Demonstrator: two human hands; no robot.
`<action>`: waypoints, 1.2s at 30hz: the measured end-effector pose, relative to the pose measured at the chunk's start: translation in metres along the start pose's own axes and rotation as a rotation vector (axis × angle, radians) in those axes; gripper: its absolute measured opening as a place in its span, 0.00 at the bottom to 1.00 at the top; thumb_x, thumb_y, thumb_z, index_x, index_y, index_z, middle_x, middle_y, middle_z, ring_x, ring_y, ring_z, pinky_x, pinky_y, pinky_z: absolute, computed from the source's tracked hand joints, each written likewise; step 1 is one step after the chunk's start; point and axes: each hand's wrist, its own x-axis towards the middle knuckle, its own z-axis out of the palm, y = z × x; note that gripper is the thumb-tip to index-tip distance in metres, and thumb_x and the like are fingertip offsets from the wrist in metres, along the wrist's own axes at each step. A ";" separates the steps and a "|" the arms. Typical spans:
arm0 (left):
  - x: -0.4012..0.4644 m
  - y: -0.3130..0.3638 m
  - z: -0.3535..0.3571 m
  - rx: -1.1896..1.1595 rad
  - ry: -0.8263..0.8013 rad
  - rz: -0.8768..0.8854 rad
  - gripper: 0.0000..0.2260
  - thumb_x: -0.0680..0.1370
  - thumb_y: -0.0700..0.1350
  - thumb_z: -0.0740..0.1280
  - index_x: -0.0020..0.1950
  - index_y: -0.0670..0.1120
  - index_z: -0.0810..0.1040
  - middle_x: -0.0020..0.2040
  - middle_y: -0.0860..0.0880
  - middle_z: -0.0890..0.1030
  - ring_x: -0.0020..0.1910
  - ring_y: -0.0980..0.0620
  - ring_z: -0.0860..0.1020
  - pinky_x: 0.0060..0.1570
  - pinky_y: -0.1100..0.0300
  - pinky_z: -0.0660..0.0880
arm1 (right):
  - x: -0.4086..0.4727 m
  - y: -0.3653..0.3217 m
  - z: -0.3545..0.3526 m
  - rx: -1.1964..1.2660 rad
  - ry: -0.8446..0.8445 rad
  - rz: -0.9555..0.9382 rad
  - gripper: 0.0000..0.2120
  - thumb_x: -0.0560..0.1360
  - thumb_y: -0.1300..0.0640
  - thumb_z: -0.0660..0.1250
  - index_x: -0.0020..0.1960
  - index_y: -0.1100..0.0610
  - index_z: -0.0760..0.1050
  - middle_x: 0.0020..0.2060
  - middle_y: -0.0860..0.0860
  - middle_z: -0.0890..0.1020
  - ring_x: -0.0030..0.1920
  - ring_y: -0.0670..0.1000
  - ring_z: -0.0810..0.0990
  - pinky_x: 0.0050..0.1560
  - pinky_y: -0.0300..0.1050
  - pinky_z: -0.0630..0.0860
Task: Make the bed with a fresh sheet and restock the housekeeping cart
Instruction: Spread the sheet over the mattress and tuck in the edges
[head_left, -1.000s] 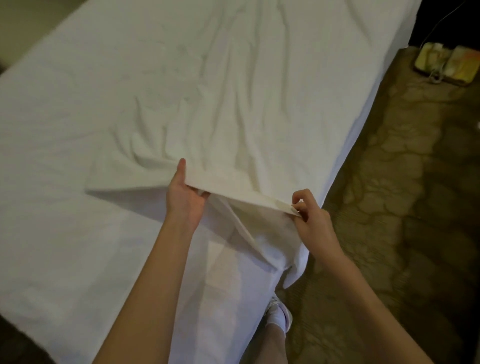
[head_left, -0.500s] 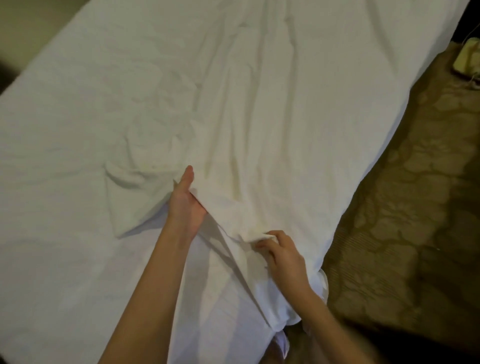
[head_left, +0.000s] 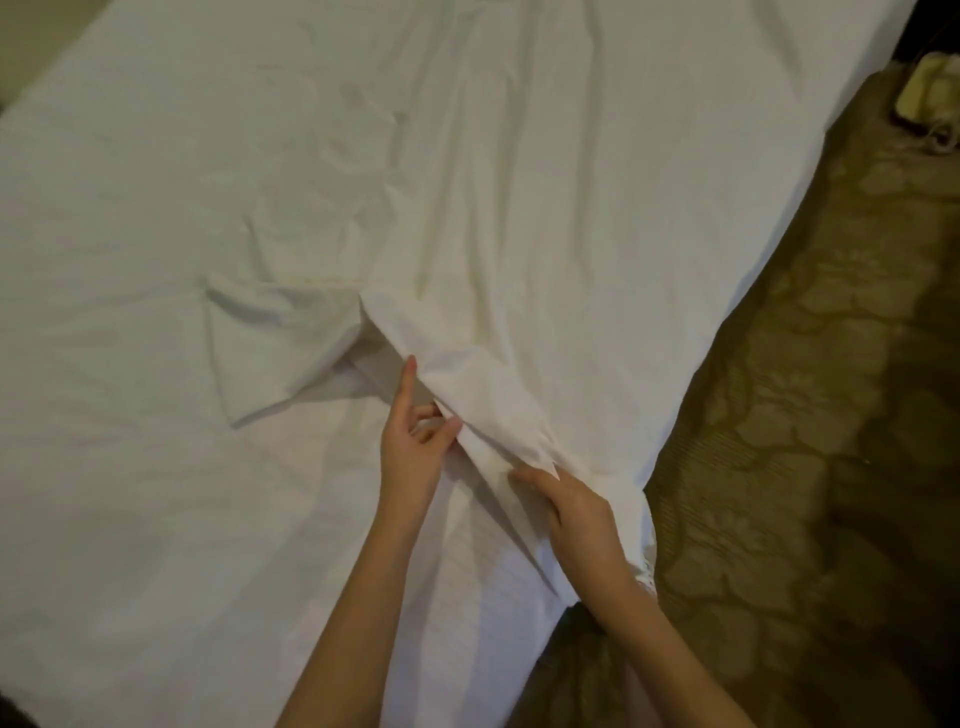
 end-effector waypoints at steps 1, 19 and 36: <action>-0.002 -0.002 -0.003 0.004 -0.004 0.021 0.35 0.74 0.28 0.67 0.74 0.53 0.62 0.34 0.48 0.69 0.32 0.58 0.72 0.41 0.68 0.75 | -0.005 -0.001 0.003 -0.039 -0.049 0.008 0.19 0.78 0.54 0.53 0.61 0.52 0.78 0.62 0.55 0.78 0.61 0.58 0.77 0.60 0.44 0.71; -0.028 0.026 -0.015 0.036 -0.196 0.093 0.30 0.71 0.33 0.62 0.65 0.60 0.66 0.56 0.47 0.71 0.39 0.60 0.75 0.43 0.56 0.80 | -0.056 -0.015 -0.014 0.011 0.363 0.173 0.06 0.76 0.63 0.66 0.51 0.57 0.79 0.44 0.47 0.82 0.43 0.46 0.78 0.43 0.35 0.70; 0.120 0.271 0.153 0.047 0.293 0.266 0.19 0.75 0.35 0.60 0.64 0.47 0.76 0.58 0.56 0.74 0.49 0.61 0.74 0.48 0.75 0.68 | 0.169 0.039 -0.333 0.101 0.147 0.103 0.08 0.79 0.63 0.61 0.50 0.56 0.78 0.41 0.52 0.82 0.41 0.55 0.79 0.44 0.54 0.76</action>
